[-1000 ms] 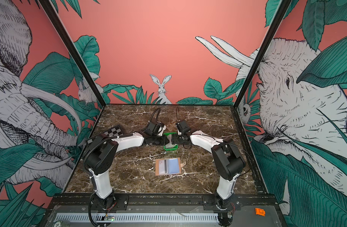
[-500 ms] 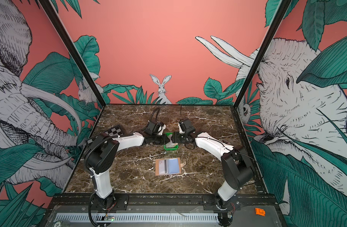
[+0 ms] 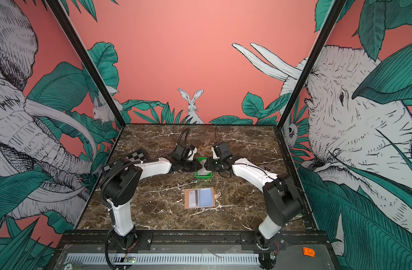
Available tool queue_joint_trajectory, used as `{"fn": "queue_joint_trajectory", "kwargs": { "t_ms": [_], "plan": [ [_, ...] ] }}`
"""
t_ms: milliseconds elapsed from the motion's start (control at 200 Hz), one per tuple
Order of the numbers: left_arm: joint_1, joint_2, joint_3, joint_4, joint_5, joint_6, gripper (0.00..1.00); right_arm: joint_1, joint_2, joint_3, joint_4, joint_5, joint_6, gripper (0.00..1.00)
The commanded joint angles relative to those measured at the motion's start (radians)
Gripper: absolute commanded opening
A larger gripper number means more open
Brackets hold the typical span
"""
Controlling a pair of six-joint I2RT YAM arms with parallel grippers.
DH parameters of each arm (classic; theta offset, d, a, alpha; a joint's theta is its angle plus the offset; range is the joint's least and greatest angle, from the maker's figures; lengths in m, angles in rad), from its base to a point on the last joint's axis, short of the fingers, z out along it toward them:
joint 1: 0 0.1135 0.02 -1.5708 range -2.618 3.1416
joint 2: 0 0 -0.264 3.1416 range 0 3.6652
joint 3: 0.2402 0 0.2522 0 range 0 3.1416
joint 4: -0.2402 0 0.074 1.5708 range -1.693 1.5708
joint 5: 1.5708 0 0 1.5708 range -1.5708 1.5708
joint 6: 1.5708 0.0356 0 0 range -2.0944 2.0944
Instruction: Put the credit cards into the card holder
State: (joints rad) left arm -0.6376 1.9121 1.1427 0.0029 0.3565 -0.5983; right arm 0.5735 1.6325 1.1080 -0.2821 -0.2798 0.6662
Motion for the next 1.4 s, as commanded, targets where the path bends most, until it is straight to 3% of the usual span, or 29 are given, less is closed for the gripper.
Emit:
{"fn": "queue_joint_trajectory", "kwargs": {
  "t_ms": [0,1190,1395],
  "plan": [
    [0.003,0.015,-0.015,-0.004,0.003,-0.007,0.20,-0.002,0.038,0.040,0.010,-0.027,0.010,0.37],
    [0.002,0.010,-0.018,0.012,0.018,-0.023,0.21,0.015,0.189,0.088,0.047,-0.027,0.038,0.13],
    [0.003,-0.020,-0.019,-0.002,0.025,-0.014,0.21,0.021,0.163,0.069,0.051,0.004,0.056,0.03]
  ]
}}
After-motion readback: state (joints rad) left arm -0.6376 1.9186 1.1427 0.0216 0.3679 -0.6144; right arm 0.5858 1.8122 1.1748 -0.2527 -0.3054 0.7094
